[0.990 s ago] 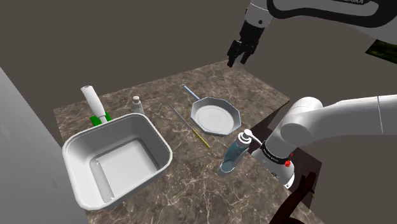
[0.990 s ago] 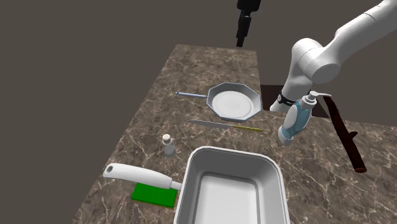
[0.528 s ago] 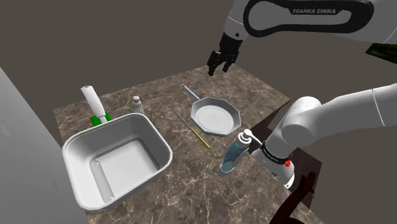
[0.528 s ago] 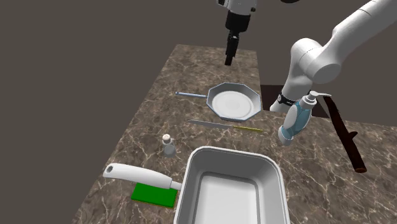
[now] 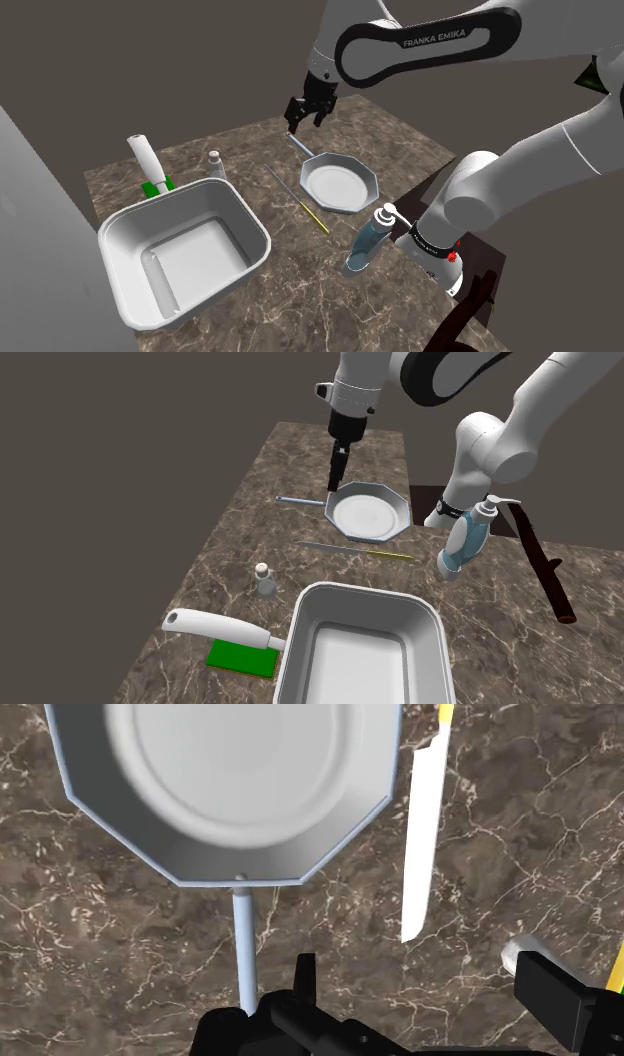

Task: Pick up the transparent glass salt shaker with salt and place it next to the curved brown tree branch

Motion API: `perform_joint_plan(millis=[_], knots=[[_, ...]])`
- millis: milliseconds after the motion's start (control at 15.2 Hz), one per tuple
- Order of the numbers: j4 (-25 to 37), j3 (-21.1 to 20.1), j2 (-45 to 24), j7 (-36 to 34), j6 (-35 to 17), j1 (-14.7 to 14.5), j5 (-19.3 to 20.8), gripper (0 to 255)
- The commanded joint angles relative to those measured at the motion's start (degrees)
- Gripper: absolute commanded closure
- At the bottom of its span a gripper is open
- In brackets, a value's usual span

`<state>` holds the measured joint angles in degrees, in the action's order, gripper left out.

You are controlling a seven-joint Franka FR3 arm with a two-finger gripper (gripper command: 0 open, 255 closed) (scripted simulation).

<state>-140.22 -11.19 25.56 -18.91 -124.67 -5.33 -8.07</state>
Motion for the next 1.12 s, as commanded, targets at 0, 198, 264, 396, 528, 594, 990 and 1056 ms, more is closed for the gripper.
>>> perform_joint_plan(millis=[0, 198, 264, 396, 528, 594, 990, 1056], knots=[[1.10, -1.87, -3.22, -2.08, -3.00, -0.40, 0.11, 0], [3.68, -4.50, -9.00, -5.27, -7.26, -0.56, 1.29, 0], [4.68, -5.37, -10.99, -6.45, -8.57, -0.56, 1.93, 0], [6.92, -6.98, -15.05, -9.01, -10.98, -0.57, 3.62, 0], [9.46, -8.41, -19.22, -11.85, -13.09, -0.65, 5.87, 0], [10.84, -9.02, -21.34, -13.37, -14.03, -0.76, 7.21, 0], [20.79, -10.61, -34.39, -23.11, -17.58, -3.11, 17.00, 0], [22.74, -10.48, -36.58, -24.64, -17.84, -3.86, 18.66, 0]])
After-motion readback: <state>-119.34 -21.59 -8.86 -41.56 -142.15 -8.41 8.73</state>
